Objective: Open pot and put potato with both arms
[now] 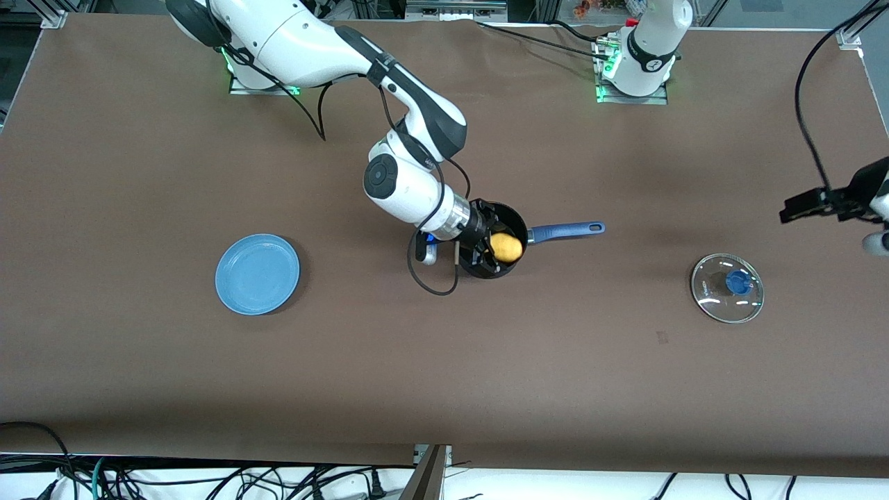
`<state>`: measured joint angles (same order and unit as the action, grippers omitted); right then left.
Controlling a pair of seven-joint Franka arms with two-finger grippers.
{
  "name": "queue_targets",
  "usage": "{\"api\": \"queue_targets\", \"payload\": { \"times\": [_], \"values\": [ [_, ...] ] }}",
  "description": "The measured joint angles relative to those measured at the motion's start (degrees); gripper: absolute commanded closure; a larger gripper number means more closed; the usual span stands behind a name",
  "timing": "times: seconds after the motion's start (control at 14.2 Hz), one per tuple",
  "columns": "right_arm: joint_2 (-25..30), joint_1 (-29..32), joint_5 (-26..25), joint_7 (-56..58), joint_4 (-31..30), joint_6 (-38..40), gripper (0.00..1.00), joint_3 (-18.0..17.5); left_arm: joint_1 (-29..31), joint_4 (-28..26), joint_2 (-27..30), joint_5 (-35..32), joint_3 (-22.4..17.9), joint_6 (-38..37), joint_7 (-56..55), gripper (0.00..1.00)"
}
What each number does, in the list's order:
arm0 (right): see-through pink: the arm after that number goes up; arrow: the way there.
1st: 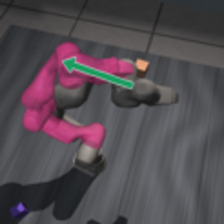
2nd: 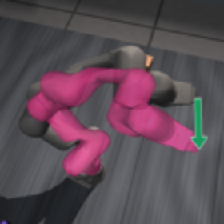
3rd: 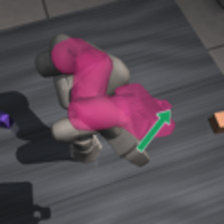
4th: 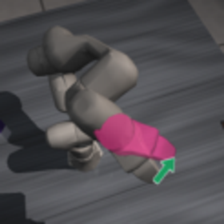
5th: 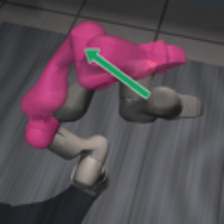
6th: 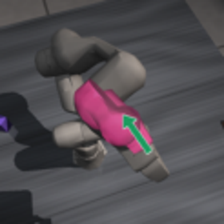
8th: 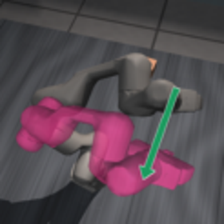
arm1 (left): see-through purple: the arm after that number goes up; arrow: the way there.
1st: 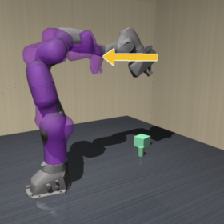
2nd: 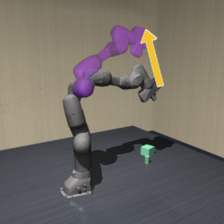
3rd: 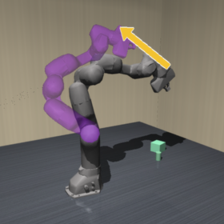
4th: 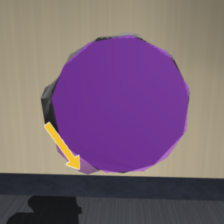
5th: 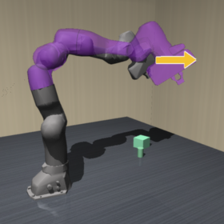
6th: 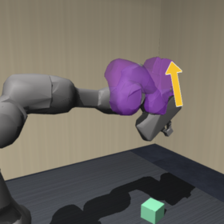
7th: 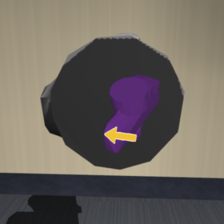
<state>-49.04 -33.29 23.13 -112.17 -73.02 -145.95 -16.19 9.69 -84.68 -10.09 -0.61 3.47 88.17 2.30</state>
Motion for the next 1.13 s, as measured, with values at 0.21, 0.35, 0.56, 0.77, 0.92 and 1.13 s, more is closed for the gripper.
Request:
{"api": "queue_targets", "payload": {
  "times": [0.21, 0.35, 0.56, 0.77, 0.92, 1.13],
  "values": [
    [2.89, -0.08, -1.78, -0.32, -0.08, 7.93, 0.0, 2.37, -1.03, 2.72, 0.22, 0.8, 0.04, -3.42, -1.25, 0.0],
    [5.79, 0.05, -9.84, -0.47, -0.07, 16.05, 0.0, 4.31, -1.55, 2.74, 0.13, 0.89, 0.6, -3.74, -2.64, 0.0],
    [9.8, 0.48, -21.79, 0.88, -0.19, 26.91, 0.0, 6.57, -1.9, 2.74, -0.01, 1.78, 1.41, -4.13, -5.23, 0.0],
    [12.67, 3.68, -22.67, 11.5, -0.28, 30.42, 0.0, 7.97, -2.64, 2.7, -0.46, 1.97, 1.47, -4.18, -5.56, 0.0],
    [15.49, 8.43, -21.7, 21.58, -0.24, 35.95, 0.0, 8.28, -3.43, 2.7, -0.7, 1.97, 1.53, -4.18, -5.77, 0.0],
    [21.47, 16.27, -18.48, 40.5, -0.19, 45.64, 0.0, 9.65, -3.79, 2.71, -0.76, 1.97, 1.5, -4.18, -5.97, 0.0]
  ]
}}
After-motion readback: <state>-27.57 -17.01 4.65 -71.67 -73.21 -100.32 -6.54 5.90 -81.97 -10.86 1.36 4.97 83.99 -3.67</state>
